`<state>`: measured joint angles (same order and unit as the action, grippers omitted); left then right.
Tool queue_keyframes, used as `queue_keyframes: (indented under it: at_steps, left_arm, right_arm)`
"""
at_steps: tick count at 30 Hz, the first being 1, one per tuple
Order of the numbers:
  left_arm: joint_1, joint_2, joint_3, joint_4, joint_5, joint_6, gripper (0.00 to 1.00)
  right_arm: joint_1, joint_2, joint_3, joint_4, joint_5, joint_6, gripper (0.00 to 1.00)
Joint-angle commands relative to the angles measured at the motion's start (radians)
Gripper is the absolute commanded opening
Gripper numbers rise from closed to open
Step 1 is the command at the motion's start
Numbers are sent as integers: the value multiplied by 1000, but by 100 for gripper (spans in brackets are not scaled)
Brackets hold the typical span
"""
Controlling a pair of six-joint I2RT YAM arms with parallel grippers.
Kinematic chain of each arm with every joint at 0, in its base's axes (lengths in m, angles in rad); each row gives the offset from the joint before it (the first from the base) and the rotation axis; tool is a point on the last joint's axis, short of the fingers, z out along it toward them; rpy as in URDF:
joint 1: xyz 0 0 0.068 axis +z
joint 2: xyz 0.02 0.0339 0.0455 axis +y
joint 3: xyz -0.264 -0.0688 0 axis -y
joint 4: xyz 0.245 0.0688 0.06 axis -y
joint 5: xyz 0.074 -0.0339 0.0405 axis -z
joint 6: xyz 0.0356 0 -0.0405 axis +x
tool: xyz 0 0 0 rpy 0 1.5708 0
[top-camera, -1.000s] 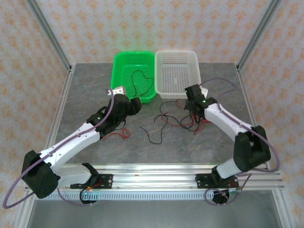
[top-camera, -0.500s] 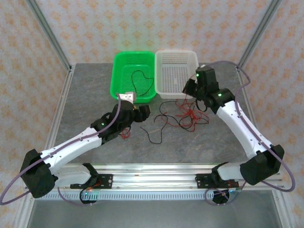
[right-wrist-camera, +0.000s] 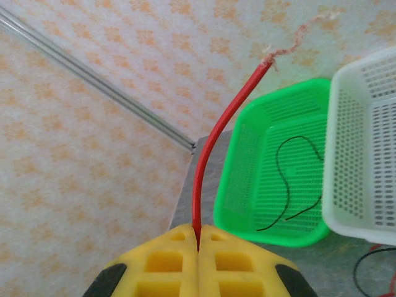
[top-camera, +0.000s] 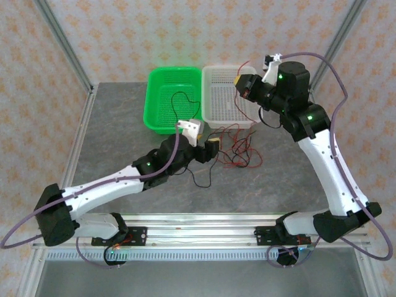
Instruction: Untangle the cables
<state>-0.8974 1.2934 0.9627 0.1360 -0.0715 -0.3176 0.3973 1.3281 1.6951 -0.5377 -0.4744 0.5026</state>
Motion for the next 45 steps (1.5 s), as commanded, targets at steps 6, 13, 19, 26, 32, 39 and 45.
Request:
queue_keyframes:
  at_steps: [6, 13, 19, 26, 32, 39, 45]
  left_arm:
    - [-32, 151, 62, 137, -53, 69, 74]
    - [-45, 87, -68, 183, -108, -1, 74]
    - [-54, -60, -221, 157, -164, -81, 74]
    - [-77, -292, -375, 60, -250, -180, 74]
    - [-80, -465, -414, -87, -326, -235, 74]
    - [-81, -540, -404, -180, -357, -262, 73]
    - [-85, -526, -395, -197, -344, -304, 72]
  right_arm:
    - [0, 35, 170, 31, -35, 42, 0]
    - [-1, 136, 415, -11, 62, -12, 0]
    - [-3, 267, 631, 5, 154, -84, 0]
    - [-9, 372, 717, 130, 293, -231, 0]
    - [-15, 464, 724, 236, 340, -370, 0]
    - [-22, 612, 726, 307, 364, -493, 0]
    - [-29, 718, 690, 285, 371, -500, 0]
